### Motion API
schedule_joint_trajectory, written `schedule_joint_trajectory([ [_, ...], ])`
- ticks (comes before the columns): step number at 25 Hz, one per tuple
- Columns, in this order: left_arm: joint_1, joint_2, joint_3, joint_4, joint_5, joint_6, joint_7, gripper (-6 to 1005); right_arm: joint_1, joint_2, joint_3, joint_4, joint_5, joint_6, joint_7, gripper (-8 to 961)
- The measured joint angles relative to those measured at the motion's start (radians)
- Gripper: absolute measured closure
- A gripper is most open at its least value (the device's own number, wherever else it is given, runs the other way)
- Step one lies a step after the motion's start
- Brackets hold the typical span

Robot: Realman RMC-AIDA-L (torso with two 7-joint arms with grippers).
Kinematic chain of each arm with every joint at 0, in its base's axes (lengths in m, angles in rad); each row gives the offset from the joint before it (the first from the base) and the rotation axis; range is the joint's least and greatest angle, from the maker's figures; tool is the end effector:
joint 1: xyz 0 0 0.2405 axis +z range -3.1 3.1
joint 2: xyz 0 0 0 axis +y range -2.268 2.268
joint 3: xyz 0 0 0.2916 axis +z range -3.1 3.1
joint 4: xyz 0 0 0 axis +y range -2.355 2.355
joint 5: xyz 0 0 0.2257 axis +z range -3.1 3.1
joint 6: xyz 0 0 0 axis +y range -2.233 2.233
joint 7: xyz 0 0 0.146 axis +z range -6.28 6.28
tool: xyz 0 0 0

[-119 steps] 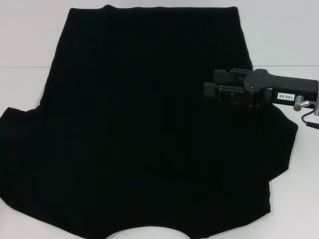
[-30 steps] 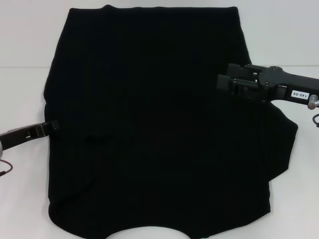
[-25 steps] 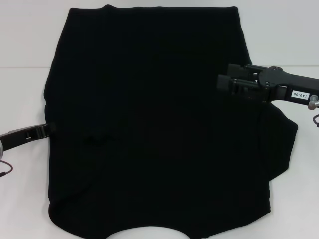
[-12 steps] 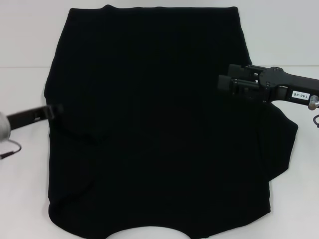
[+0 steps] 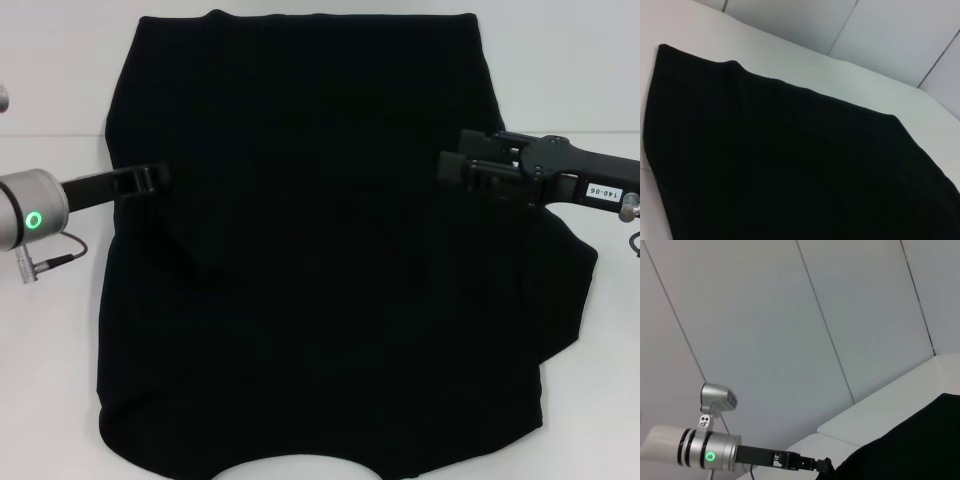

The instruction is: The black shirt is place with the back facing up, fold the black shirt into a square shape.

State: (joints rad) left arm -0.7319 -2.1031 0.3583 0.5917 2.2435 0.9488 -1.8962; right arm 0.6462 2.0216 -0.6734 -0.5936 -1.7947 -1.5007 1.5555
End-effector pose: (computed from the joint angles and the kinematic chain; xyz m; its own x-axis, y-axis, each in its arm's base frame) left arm -0.3217 0.4586 0.0030 0.4033 0.6012 0.6898 0.9150 -0.2669 -0.3024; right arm 0.2545 0.4132 0.0146 0.6371 -0.3623 -0.6803 -0.5661 -0.8190 -0.0939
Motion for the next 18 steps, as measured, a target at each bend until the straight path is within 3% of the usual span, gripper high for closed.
schedule_joint_trajectory([
  [8, -0.023, -0.015, 0.003, -0.03, -0.03, -0.035, 0.014, 892, 0.003, 0.0, 0.003, 0.0, 0.001, 0.0, 0.0, 251],
  [12, -0.024, -0.021, 0.01, -0.03, -0.054, -0.03, 0.014, 746, 0.004, -0.001, 0.004, 0.0, 0.002, 0.001, 0.0, 251],
  [18, 0.026, -0.001, 0.013, -0.021, -0.048, 0.027, -0.01, 598, -0.001, -0.016, 0.014, 0.0, 0.002, 0.0, 0.014, 251],
])
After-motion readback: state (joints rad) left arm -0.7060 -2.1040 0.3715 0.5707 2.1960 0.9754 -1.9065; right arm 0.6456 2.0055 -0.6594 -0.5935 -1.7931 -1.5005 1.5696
